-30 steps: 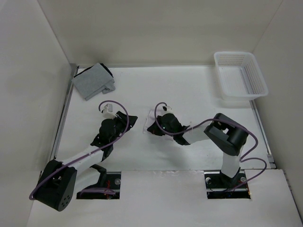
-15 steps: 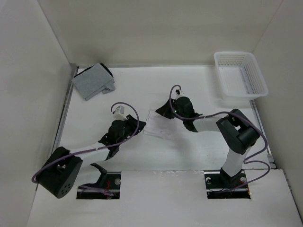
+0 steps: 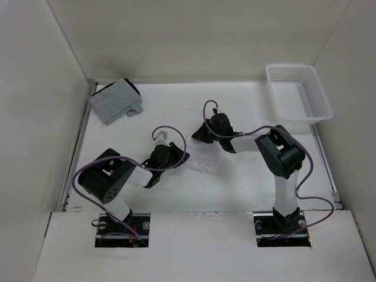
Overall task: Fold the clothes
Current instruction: Fold the tank top
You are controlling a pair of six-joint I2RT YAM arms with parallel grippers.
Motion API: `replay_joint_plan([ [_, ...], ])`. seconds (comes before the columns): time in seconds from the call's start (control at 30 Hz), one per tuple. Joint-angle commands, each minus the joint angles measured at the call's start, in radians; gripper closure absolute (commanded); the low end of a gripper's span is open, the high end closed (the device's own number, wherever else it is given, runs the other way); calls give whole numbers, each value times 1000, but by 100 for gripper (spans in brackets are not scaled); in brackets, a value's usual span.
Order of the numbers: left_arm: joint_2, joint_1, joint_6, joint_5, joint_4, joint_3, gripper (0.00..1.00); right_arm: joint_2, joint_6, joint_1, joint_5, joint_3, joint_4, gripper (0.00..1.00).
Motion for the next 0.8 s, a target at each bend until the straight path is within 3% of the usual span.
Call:
replay_joint_plan([
  [0.0,36,26,-39,14,56,8,81,45,20,-13,23,74,6,88],
  [0.2,-5,34,-56,35,116,-41,80,79,65,-13,24,120,0,87],
  [0.33,-123,7,-53,18,105,-70,77,45,80,-27,41,138,-3,87],
  [0.47,-291,-10,-45,5,41,-81,67,-42,75,-38,47,149,-4,84],
  [0.63,-482,2,55,-72,-164,-52,52,-244,0,-36,76,44,14,66],
  [0.77,-566,63,128,-115,-367,2,43,-476,-85,-48,206,-179,49,46],
])
